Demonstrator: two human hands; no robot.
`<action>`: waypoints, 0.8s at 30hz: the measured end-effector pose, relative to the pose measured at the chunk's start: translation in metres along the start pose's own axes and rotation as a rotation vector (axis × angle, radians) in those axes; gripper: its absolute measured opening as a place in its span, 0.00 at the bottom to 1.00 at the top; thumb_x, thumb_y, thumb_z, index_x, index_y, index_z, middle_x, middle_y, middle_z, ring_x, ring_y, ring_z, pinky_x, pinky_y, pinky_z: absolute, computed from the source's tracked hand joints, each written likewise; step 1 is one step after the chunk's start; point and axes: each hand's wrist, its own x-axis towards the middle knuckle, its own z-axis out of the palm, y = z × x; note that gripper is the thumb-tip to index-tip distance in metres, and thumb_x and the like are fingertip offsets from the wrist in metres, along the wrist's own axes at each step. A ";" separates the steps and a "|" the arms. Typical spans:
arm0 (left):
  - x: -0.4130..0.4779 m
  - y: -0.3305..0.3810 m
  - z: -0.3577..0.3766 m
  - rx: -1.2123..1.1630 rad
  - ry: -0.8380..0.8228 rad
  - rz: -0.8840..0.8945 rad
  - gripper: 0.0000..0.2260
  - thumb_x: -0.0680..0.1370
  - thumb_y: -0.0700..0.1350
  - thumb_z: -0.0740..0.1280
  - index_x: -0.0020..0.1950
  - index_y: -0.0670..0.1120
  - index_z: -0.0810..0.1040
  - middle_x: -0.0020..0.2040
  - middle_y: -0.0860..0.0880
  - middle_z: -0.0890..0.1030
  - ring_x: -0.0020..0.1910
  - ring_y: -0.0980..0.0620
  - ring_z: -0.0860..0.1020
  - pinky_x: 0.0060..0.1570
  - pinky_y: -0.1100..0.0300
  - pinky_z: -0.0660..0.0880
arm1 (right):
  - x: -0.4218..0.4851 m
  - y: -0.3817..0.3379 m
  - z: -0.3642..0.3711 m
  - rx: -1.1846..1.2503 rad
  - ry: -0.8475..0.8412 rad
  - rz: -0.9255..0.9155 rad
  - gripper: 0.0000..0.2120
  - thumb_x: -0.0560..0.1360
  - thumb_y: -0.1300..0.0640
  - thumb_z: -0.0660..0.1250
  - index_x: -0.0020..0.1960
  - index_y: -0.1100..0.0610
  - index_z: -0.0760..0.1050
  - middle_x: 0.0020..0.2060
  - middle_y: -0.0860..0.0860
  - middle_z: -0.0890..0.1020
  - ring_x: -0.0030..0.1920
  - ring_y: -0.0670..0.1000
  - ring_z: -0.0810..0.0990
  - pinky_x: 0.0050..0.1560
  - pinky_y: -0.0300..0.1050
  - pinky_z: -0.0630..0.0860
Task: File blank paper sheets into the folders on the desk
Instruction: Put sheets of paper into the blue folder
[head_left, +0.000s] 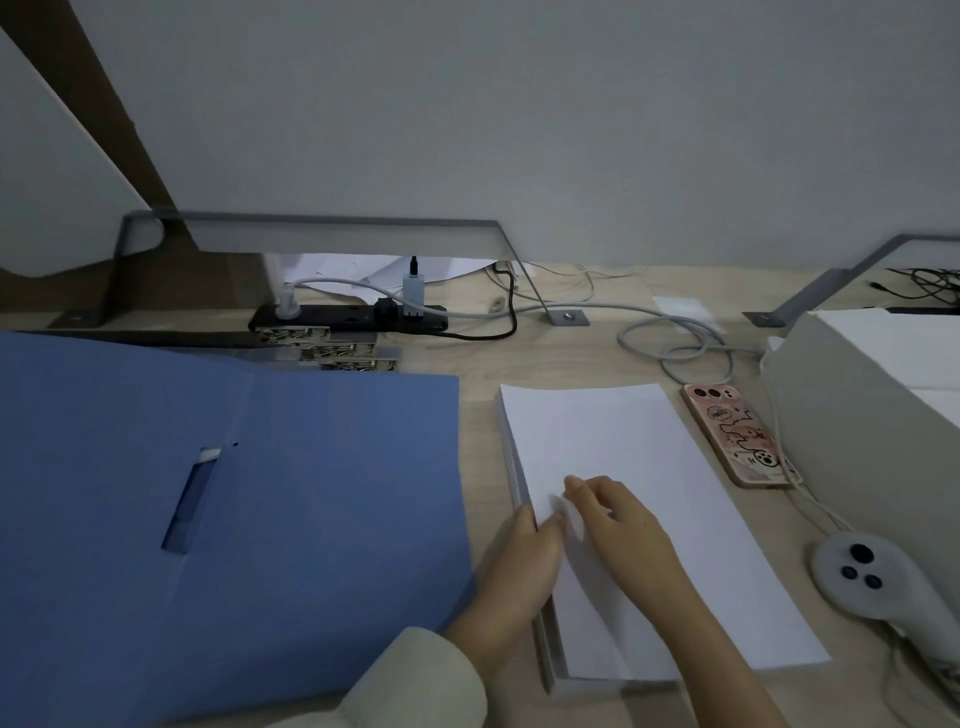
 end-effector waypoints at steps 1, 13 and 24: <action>0.001 0.000 0.003 0.005 0.035 -0.011 0.05 0.81 0.49 0.54 0.52 0.57 0.68 0.46 0.59 0.73 0.46 0.59 0.74 0.55 0.58 0.72 | 0.001 0.001 -0.002 0.020 -0.015 0.012 0.13 0.79 0.47 0.54 0.54 0.52 0.73 0.50 0.47 0.77 0.52 0.46 0.75 0.50 0.38 0.66; -0.046 0.002 -0.053 -0.184 0.202 0.180 0.13 0.81 0.42 0.58 0.64 0.51 0.72 0.60 0.54 0.78 0.58 0.54 0.77 0.63 0.52 0.71 | -0.027 0.017 -0.063 0.234 0.095 0.097 0.21 0.77 0.54 0.62 0.69 0.53 0.65 0.64 0.53 0.74 0.59 0.52 0.75 0.59 0.51 0.71; -0.119 -0.026 -0.160 -0.198 0.490 0.230 0.08 0.80 0.43 0.60 0.56 0.51 0.76 0.51 0.53 0.82 0.49 0.58 0.81 0.47 0.67 0.77 | -0.051 -0.034 0.018 0.646 -0.321 0.014 0.10 0.77 0.61 0.61 0.54 0.56 0.78 0.45 0.50 0.86 0.47 0.53 0.84 0.51 0.53 0.77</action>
